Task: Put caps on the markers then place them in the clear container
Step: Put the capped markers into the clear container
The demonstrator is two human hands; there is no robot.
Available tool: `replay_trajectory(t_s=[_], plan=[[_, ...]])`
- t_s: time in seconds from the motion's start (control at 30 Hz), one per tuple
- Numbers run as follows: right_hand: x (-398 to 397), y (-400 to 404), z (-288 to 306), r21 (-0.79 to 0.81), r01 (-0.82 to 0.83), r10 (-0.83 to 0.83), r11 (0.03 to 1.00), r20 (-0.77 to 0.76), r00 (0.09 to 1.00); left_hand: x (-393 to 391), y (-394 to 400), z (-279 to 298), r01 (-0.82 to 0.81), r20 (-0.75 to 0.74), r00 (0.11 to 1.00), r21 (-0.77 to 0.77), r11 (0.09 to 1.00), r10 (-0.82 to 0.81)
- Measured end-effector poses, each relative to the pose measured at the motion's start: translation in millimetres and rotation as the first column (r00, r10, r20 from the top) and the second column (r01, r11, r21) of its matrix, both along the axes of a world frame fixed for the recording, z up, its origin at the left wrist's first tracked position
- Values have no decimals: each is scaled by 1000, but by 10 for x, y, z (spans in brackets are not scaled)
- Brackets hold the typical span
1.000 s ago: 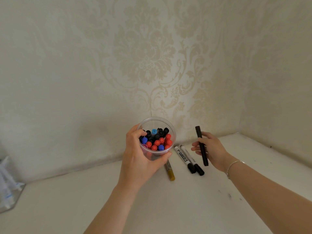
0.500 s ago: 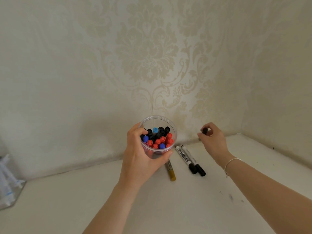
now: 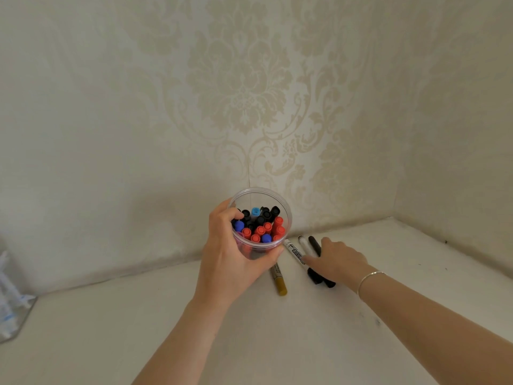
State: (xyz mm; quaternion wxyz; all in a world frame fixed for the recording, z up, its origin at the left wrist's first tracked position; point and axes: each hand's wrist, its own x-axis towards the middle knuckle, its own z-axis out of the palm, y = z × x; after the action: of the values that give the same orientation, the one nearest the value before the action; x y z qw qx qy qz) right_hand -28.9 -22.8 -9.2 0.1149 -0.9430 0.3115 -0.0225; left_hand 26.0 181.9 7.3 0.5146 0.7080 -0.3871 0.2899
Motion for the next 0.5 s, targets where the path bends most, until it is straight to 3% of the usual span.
replay_trajectory(t_s=[0.23, 0.4, 0.5], plan=[[106, 134, -120, 18, 4, -3, 1000, -87, 996, -24, -1, -3, 22, 6, 1000, 8, 1000, -22], [81, 189, -144, -56, -26, 21, 998, -95, 995, -26, -11, 7, 9, -8, 1000, 17, 1000, -9], [36, 161, 68, 161, -46, 61, 986, -91, 994, -30, -10, 9, 6, -15, 1000, 18, 1000, -6]])
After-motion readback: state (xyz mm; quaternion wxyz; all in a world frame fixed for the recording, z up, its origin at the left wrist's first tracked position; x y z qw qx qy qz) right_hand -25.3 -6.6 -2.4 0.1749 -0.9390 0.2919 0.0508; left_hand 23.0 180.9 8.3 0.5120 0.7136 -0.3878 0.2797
